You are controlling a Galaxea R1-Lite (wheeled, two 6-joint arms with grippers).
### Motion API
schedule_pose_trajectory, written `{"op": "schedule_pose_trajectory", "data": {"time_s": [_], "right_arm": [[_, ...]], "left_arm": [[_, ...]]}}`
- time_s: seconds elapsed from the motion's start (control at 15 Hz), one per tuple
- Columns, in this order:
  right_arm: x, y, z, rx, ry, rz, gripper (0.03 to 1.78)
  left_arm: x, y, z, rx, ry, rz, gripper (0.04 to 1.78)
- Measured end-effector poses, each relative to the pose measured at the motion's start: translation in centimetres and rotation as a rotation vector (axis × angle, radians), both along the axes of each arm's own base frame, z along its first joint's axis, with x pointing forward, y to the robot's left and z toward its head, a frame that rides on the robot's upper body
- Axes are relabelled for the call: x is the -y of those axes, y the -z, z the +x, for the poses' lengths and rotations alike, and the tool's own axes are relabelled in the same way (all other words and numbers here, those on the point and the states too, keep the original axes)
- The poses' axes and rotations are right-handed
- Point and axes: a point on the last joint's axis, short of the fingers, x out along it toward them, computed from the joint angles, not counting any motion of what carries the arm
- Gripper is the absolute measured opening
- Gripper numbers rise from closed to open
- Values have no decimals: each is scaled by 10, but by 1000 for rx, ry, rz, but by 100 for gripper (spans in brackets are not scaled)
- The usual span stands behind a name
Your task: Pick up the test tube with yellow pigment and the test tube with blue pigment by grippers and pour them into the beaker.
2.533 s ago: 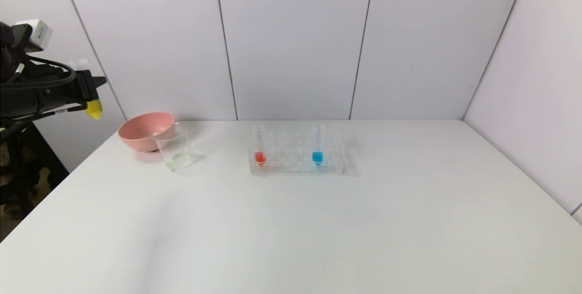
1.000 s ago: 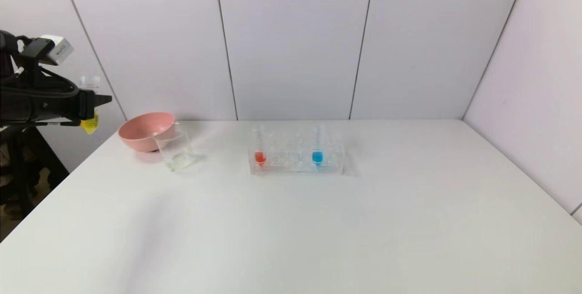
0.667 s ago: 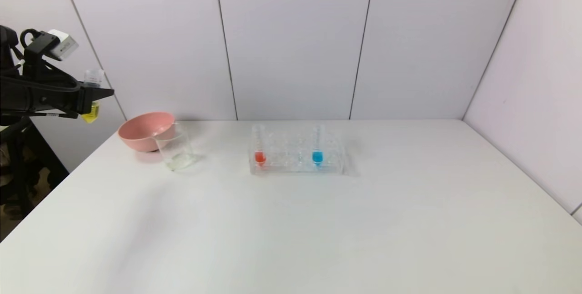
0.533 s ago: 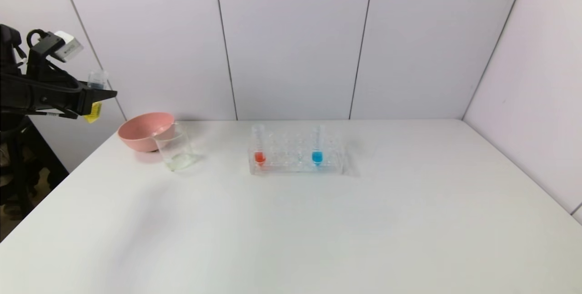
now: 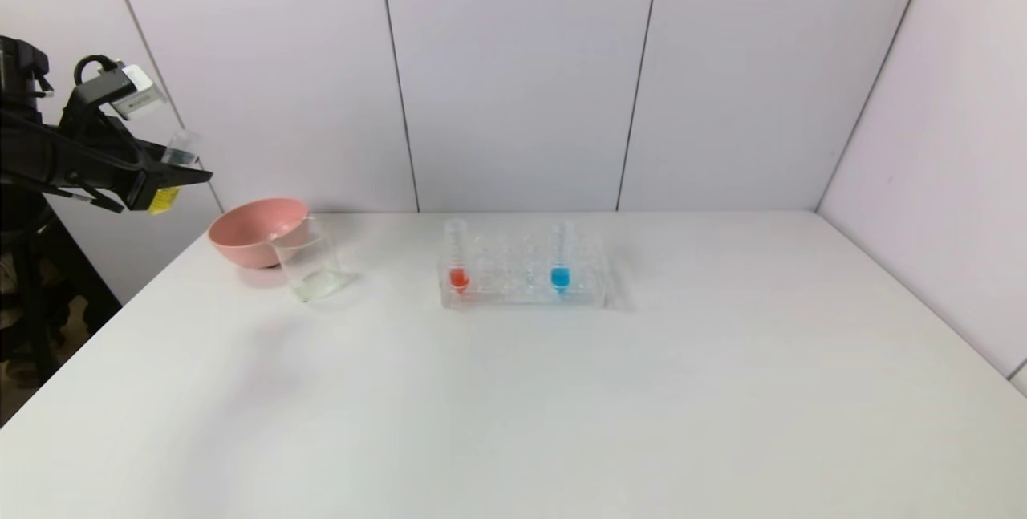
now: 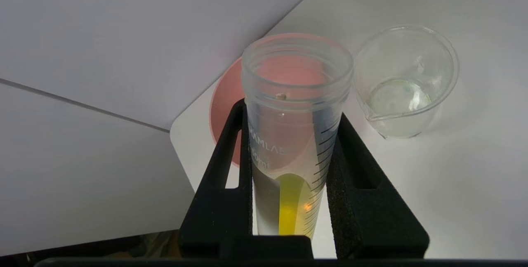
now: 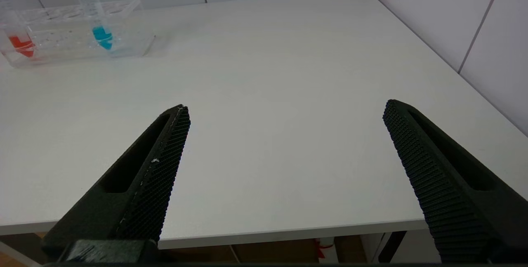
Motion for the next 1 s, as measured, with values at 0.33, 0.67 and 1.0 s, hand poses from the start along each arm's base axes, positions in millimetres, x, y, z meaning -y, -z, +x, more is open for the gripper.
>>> {"op": "schedule_pose_trajectory", "data": {"time_s": [0.33, 0.67, 1.0], "right_arm": [[0, 0, 0, 0, 0, 0, 171], [0, 0, 0, 0, 0, 0, 171], [0, 0, 0, 0, 0, 0, 171]], "left_arm": [[-1, -2, -2, -58, 81, 117, 52], [-2, -2, 0, -90, 189, 247, 52], [-3, 6, 6, -101, 215, 297, 52]]}}
